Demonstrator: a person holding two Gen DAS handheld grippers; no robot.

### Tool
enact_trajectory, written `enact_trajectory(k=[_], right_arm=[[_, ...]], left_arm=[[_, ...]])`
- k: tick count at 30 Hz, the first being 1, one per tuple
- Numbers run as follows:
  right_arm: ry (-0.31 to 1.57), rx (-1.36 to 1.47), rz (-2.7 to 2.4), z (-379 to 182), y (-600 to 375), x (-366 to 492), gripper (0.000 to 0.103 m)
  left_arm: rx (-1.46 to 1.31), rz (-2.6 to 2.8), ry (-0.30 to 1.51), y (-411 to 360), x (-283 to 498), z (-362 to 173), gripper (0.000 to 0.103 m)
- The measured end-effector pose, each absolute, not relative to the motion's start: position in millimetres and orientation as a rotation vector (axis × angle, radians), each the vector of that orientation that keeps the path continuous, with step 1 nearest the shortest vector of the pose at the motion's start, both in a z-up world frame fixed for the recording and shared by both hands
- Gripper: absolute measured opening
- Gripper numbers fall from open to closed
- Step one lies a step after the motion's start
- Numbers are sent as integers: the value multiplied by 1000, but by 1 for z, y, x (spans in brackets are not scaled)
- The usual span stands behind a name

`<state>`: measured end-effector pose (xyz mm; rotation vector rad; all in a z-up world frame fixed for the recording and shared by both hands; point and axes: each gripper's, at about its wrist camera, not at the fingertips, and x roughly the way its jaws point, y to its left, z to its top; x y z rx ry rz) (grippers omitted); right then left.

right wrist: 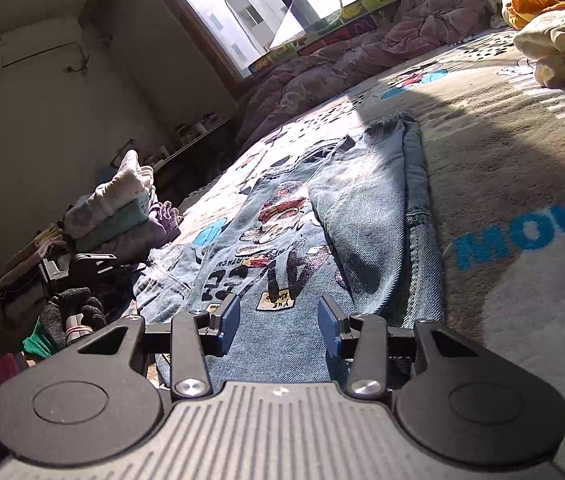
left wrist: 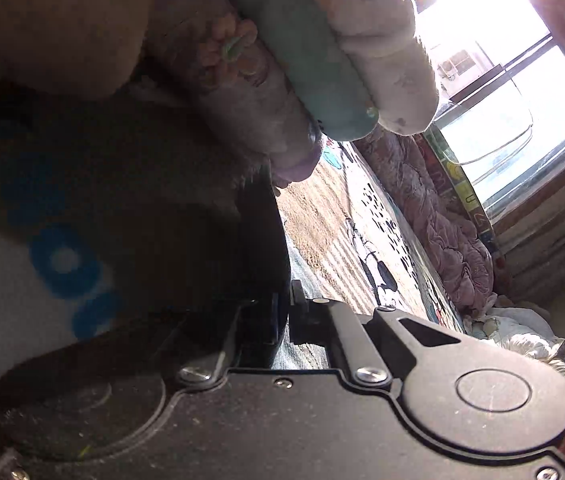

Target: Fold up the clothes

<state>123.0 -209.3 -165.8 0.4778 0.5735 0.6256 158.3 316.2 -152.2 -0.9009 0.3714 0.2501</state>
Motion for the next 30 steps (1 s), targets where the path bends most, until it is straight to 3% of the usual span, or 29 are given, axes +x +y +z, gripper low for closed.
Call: enact_trajectory(k=[18,29,30], right_arm=[[566,578,681,-167,-219,123,45],[570,756,663,-177,-238,130,45],[570,773,661,-178,-240,131,45]], left_arm=[[-575,-83,377,157,180,-108,0],[-402,-362,518,42,185,-112,0],[-351,-416,559,29,183,-116,4]])
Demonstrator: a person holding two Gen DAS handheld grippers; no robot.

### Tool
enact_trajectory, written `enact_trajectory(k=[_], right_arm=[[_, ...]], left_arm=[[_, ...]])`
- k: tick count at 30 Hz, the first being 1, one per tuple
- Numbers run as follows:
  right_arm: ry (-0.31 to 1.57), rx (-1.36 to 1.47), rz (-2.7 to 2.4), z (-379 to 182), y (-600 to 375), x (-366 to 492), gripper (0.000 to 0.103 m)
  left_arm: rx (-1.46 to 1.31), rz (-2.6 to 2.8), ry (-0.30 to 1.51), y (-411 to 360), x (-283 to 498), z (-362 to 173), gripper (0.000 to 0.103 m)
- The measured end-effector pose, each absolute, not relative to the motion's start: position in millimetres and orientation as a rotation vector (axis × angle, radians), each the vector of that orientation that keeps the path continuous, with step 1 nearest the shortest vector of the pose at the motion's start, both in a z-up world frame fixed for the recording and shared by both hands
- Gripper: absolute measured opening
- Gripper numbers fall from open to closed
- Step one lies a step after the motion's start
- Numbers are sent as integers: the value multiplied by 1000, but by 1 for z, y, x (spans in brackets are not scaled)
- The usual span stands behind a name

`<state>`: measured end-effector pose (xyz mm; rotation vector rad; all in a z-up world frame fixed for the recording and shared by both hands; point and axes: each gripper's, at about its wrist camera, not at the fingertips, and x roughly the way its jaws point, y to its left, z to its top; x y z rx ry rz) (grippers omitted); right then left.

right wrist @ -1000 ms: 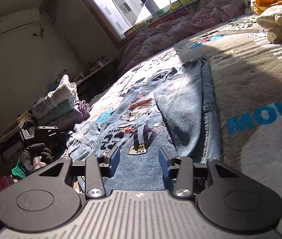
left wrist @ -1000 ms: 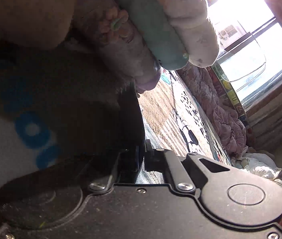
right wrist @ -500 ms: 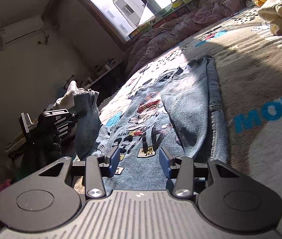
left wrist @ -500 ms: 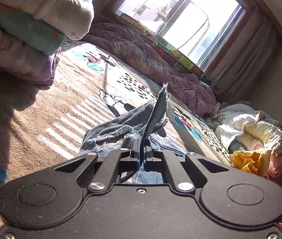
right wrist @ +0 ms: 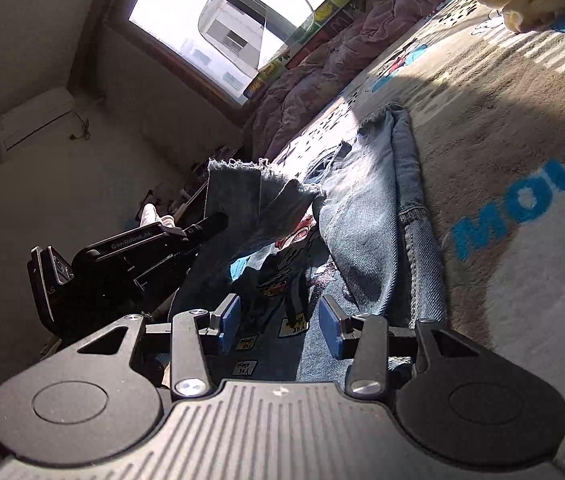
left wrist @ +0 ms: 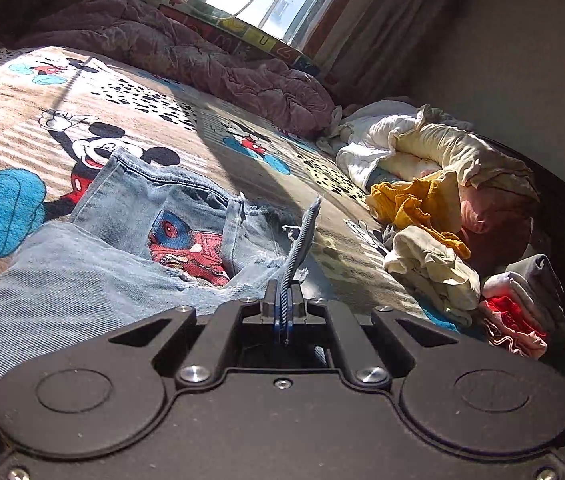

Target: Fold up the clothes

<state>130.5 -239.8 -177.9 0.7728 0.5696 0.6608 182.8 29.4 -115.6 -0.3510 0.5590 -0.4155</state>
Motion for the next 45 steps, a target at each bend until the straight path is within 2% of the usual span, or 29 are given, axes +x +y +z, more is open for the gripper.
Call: enact_trajectory(k=[1,2,3,6,12,18,26,34,41,45], right_arm=[[570,788,658,-179,-242,131,46],[571,798,655,-180,-243,132,46],[572,808,653,-181,-245,133,49],[580,831,643,-184,-246,135,54],[585,790,606,-175,-231,136,55],[614,759,463,-166,-202,142,55],[654,743,258,-154,-167,156,55],[506,732,191,-123,-183,129,54],[662,787,261,-142,-170,155,54],[669,802,235,-149,-183,146,51]], left_arm=[[-297,-467,596,18,180,-119,8],[-232,-509,621,10,174,-122,20],[-167,-551,645,2,168,-125,26],[-151,-589,649,8,156,-121,31],[-356,-401,529,92,132,-92,35],[-491,-292,474,150,119,-90,35],[-519,-274,473,170,121,-99,35],[-576,-256,443,193,121,-96,35],[-607,-249,447,199,124,-101,35],[-609,-247,460,201,124,-106,35]])
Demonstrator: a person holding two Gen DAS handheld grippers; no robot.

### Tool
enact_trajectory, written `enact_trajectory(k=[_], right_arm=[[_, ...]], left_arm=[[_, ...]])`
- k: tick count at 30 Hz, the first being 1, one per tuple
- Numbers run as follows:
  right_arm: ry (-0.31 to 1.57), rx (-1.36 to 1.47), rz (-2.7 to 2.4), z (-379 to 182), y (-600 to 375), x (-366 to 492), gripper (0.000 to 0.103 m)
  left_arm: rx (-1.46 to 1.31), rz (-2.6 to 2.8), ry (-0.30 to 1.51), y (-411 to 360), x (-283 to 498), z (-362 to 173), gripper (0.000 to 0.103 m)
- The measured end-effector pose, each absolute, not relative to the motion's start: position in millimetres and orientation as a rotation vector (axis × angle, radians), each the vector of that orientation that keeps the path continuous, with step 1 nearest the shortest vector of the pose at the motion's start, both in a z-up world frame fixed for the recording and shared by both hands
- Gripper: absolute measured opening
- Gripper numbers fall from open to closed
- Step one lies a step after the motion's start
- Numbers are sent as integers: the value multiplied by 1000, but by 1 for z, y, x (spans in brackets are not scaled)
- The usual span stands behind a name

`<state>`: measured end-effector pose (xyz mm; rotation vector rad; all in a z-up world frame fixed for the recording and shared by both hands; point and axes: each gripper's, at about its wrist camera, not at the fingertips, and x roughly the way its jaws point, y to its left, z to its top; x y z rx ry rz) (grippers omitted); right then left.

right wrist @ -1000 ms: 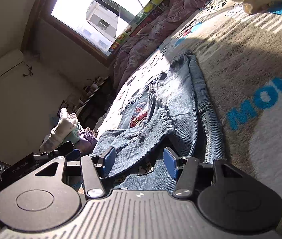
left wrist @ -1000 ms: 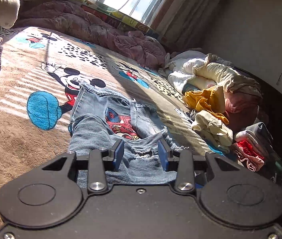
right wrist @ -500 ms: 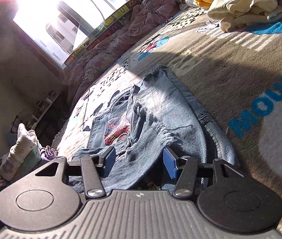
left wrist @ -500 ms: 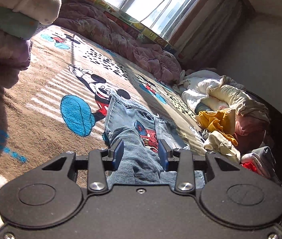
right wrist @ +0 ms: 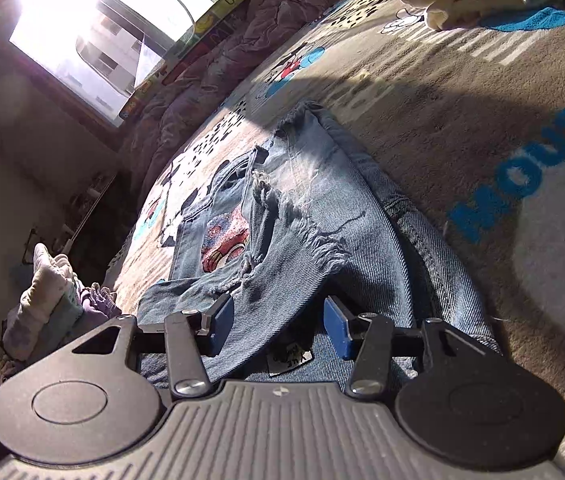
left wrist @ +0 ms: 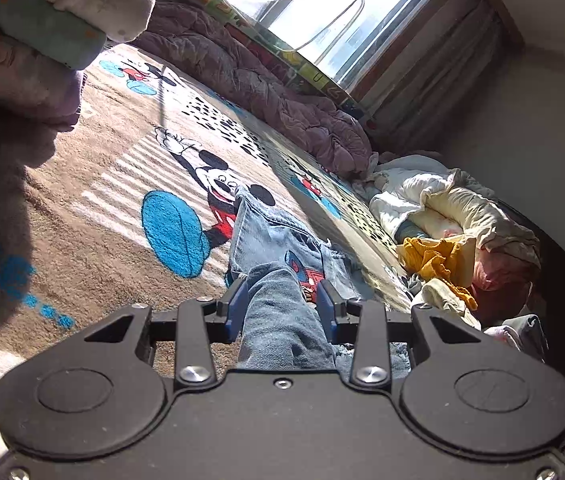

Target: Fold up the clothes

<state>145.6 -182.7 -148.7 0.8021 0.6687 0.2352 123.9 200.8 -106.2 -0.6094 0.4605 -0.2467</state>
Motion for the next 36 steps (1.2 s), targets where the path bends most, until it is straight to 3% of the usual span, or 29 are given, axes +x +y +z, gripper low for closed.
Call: enact_trajectory(k=[5,8,13,14,15,18,24,27,36], right_arm=[[508,766,289,-131,-237,111,51],[498,747,375,-134,-238,111,39],[612,726,413,-162,-227,123,37],[644,781,381,-178,-235,125,24],[676,835,347,-193,-243,127,0],[709,833,323,-198,-249,126,0],[594,708,369,-148,-219,110,25],[619,733,388,-145,-202,120,53],[675,875,260,-164,-171,154,59]], left_arm=[[-631,-252,462,203,129,-108,35],[-660,-253,469,201,133,-111,35],[-640,-255,485,192,135,-112,35],[-638,-252,488,192,135,-113,36],[-636,-249,493,193,135,-115,36],[-644,-231,503,197,135,-120,36],[-684,-218,479,210,131,-121,37],[-696,-230,459,213,129,-118,38],[-694,-253,456,213,129,-117,38]])
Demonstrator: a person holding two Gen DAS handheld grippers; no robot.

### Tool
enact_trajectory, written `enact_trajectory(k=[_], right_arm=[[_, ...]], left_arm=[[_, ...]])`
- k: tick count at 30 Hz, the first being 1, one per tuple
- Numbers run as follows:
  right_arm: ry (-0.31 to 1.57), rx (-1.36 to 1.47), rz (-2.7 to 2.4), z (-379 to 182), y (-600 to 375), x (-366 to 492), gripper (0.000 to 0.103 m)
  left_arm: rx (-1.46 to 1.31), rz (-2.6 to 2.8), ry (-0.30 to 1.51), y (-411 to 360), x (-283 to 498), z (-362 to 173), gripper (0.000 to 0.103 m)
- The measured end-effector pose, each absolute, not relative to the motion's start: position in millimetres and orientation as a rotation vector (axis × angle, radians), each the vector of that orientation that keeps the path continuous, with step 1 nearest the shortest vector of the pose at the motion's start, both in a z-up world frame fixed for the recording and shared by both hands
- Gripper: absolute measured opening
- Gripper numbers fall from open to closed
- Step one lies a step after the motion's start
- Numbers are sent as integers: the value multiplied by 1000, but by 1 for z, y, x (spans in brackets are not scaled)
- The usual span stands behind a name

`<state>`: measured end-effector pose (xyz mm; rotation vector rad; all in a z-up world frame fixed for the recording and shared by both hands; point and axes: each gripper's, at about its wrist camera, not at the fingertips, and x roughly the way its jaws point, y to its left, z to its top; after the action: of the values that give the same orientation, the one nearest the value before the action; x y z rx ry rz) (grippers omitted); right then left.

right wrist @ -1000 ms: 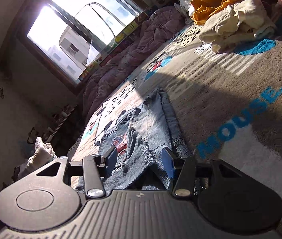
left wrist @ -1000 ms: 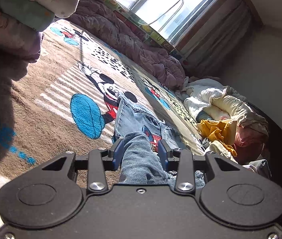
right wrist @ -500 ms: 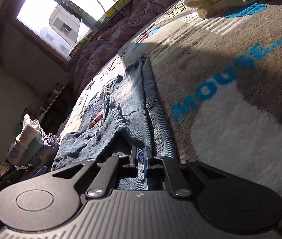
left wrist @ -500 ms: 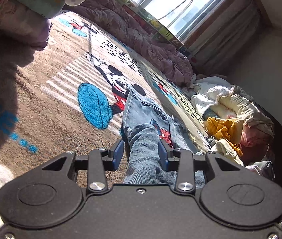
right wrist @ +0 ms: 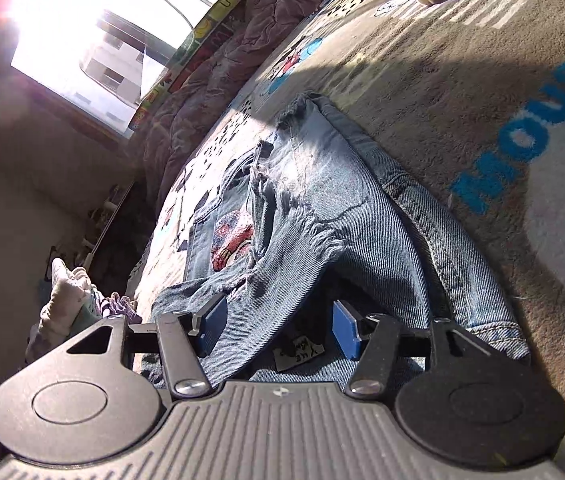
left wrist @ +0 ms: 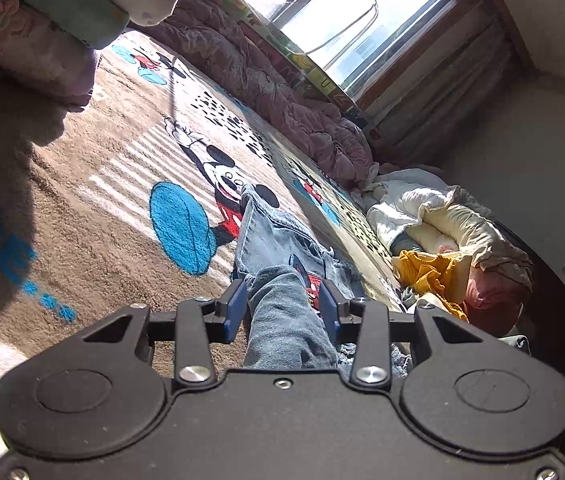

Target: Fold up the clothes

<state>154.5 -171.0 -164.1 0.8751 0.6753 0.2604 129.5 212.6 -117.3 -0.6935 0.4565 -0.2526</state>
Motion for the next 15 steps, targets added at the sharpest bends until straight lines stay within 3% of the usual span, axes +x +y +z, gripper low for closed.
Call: enact_trajectory(k=[12,14,15], right_arm=[[611,924,110,-167,-144,173,61],[607,906,122,-166,-142,176,45],[609,893,134,-165,-141,177,25]], left_arm=[[-696,-275,458,212,135,-118,40],[-693,-275,465,212,136,-119,40],[-692,-276,468,212,137,-120,40]])
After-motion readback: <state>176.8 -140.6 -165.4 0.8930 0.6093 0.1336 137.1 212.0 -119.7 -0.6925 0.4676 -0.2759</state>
